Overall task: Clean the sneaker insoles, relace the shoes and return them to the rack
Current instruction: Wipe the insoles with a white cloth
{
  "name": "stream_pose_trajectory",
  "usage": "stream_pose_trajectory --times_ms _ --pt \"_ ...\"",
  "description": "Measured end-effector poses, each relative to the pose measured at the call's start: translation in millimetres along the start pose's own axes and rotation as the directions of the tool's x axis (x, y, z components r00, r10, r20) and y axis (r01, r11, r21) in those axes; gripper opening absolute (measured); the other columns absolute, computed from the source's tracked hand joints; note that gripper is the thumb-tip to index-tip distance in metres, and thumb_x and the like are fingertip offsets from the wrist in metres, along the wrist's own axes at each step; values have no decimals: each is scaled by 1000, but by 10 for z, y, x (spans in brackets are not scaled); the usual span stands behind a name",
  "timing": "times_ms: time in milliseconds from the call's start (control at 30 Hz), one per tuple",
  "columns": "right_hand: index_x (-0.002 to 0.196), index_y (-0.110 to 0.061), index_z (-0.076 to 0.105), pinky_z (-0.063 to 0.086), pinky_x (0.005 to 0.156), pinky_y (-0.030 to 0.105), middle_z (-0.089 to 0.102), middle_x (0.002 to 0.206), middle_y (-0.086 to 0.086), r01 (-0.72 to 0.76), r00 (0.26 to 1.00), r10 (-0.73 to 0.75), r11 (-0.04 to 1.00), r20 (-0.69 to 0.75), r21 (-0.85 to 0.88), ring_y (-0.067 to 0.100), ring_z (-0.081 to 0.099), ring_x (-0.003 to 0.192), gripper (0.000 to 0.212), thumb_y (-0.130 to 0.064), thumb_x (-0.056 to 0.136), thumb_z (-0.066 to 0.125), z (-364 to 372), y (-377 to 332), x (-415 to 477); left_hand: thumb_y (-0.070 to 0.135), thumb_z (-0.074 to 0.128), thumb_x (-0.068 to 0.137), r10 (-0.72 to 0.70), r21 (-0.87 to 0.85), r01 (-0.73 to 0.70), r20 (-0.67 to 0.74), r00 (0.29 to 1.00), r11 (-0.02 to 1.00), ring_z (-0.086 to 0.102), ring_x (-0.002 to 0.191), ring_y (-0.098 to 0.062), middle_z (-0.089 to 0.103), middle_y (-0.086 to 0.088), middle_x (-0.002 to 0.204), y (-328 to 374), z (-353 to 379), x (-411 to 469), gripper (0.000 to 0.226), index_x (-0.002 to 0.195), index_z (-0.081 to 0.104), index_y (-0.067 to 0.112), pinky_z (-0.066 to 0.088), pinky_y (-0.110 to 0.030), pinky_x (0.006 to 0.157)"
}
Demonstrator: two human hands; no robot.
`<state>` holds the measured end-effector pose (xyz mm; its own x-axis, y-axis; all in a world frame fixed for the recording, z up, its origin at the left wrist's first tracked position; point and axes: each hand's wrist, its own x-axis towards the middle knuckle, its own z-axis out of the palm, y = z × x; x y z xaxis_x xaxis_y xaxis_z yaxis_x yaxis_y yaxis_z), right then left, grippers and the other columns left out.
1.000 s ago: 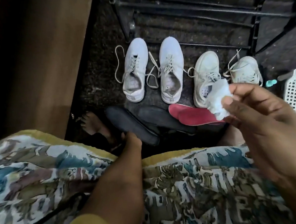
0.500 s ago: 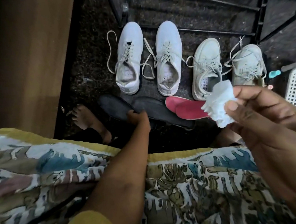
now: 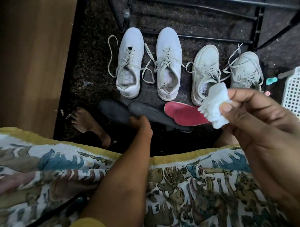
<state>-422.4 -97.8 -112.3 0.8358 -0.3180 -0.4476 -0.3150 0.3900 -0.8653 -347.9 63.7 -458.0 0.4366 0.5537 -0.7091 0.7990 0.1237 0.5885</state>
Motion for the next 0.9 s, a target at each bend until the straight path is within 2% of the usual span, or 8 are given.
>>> stream_pose_trajectory --times_ms 100,300,433,567,667,733,800,900 --pt "75 -23 74 50 62 13 72 75 -3 -5 1000 5 1000 -29 20 4 65 67 15 -15 73 62 65 -95 -35 5 56 83 220 -66 -215 80 972 974 51 67 -20 50 -4 79 228 -104 -371 25 76 38 22 53 -43 67" --pt "90 -12 66 51 48 19 68 78 2 14 996 -6 996 -90 83 8 64 55 10 -11 82 61 133 -322 -147 -14 57 78 691 -113 -683 53 721 721 47 55 8 43 7 66 1025 -406 -1024 23 81 46 6 37 -7 59" --pt "82 -13 63 45 41 13 64 65 -6 20 998 -15 996 -53 87 0 56 48 10 -7 89 59 202 -448 -232 -2 58 77 823 -163 -807 120 555 568 48 56 6 46 9 67 1856 -728 -1548 14 87 51 5 36 -7 58" --pt "79 -13 63 44 57 12 59 71 3 194 981 -193 977 15 -90 6 51 59 13 -3 86 63 316 -491 -266 9 55 74 894 -258 -857 180 412 446 45 63 -9 48 4 69 2588 -1148 -2187 15 74 44 20 45 -32 62" --pt "75 -21 63 45 59 31 59 69 0 326 945 -308 870 109 -370 17 50 60 18 -5 84 66 376 -397 -246 7 55 79 882 -335 -817 228 413 469 50 65 -20 50 -8 72 2876 -1439 -2526 17 74 44 18 52 -45 55" --pt "72 -26 61 48 60 38 57 61 -13 388 920 -361 770 155 -506 13 53 57 20 -10 82 68 434 -321 -266 3 55 83 867 -337 -799 233 441 498 53 59 -13 50 -4 69 2934 -1606 -2687 21 72 43 17 54 -39 50" --pt "71 -27 61 48 61 38 57 59 -15 421 905 -375 729 200 -540 9 52 56 17 -14 80 67 484 -236 -302 2 55 85 850 -327 -785 229 474 526 51 54 -6 49 1 65 2900 -1761 -2772 25 70 43 18 54 -33 50" --pt "74 -23 61 43 59 30 54 58 -13 402 914 -331 812 234 -423 8 49 57 17 -9 83 67 566 -190 -462 14 61 89 807 -371 -718 226 546 589 53 57 -9 52 -1 66 2779 -2011 -2772 20 74 48 16 55 -33 56"
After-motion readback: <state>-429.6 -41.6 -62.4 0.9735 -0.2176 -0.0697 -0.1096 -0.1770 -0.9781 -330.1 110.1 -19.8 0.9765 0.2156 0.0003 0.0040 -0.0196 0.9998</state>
